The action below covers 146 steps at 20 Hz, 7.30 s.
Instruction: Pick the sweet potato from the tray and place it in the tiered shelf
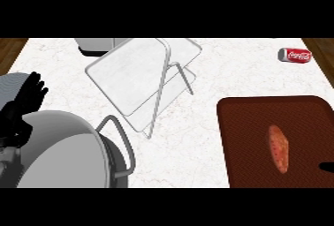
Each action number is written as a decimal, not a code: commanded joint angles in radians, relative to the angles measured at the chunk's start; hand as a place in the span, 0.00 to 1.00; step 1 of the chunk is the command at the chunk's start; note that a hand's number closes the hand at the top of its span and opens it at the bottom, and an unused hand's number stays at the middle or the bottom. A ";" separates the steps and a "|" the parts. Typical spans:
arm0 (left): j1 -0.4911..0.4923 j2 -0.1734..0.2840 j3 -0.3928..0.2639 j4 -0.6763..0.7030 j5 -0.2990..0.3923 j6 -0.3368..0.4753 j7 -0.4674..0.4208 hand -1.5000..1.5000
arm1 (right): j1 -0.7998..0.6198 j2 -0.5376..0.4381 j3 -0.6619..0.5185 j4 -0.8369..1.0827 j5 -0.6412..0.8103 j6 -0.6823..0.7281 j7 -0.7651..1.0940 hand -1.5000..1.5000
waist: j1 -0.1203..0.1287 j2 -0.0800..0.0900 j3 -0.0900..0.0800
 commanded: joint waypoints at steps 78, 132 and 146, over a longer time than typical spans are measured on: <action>-0.091 -0.101 -0.188 0.098 -0.140 -0.167 0.021 0.50 | -0.496 0.141 0.727 -0.114 0.616 0.210 0.256 1.00 | 0.107 0.029 -0.007; -0.049 -0.224 -0.157 0.011 -0.269 -0.218 0.098 0.50 | -1.292 0.534 0.398 0.429 0.379 0.193 0.132 1.00 | 0.144 0.052 -0.009; -0.008 -0.226 -0.139 -0.017 -0.261 -0.218 0.108 0.50 | -1.326 0.729 0.006 0.578 0.078 -0.034 0.040 0.00 | 0.116 0.039 -0.009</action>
